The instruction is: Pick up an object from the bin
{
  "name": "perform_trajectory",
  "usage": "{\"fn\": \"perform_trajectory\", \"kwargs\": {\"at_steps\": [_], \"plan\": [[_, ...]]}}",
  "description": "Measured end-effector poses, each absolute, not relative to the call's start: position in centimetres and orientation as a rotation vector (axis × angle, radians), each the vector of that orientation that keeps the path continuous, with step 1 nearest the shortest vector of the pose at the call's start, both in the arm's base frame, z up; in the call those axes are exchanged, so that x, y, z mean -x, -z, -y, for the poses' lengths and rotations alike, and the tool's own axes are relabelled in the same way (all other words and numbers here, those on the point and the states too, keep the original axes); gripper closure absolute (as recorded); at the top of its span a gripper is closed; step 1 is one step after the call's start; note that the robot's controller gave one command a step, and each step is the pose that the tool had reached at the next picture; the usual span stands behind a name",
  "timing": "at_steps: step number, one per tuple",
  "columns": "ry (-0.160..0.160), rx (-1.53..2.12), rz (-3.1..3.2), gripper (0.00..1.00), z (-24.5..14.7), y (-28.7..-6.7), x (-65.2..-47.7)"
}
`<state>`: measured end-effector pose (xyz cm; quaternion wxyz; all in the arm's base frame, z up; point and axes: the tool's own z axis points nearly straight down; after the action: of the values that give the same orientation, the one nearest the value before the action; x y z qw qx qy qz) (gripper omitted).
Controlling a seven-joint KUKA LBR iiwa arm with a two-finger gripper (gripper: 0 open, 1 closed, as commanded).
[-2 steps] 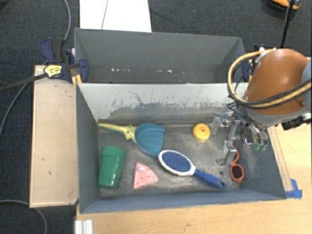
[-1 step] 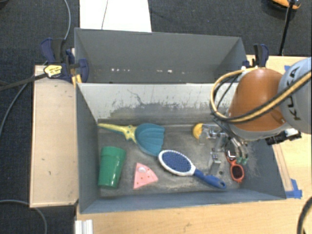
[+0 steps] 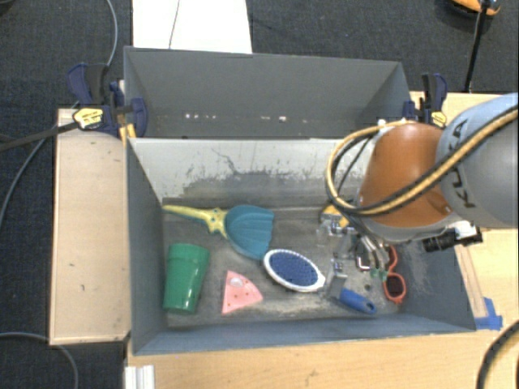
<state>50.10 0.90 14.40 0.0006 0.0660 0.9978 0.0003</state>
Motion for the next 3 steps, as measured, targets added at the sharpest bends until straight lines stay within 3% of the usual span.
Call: {"fn": "perform_trajectory", "kwargs": {"at_steps": [1, 2, 3], "plan": [[-0.003, -0.447, -3.103, 0.0, -0.9, -12.6, -49.4], [-0.003, -0.726, -3.051, 0.0, -1.6, -7.5, -49.5], [-0.003, -0.685, -3.058, 1.0, -2.0, -7.0, -50.3]]}}
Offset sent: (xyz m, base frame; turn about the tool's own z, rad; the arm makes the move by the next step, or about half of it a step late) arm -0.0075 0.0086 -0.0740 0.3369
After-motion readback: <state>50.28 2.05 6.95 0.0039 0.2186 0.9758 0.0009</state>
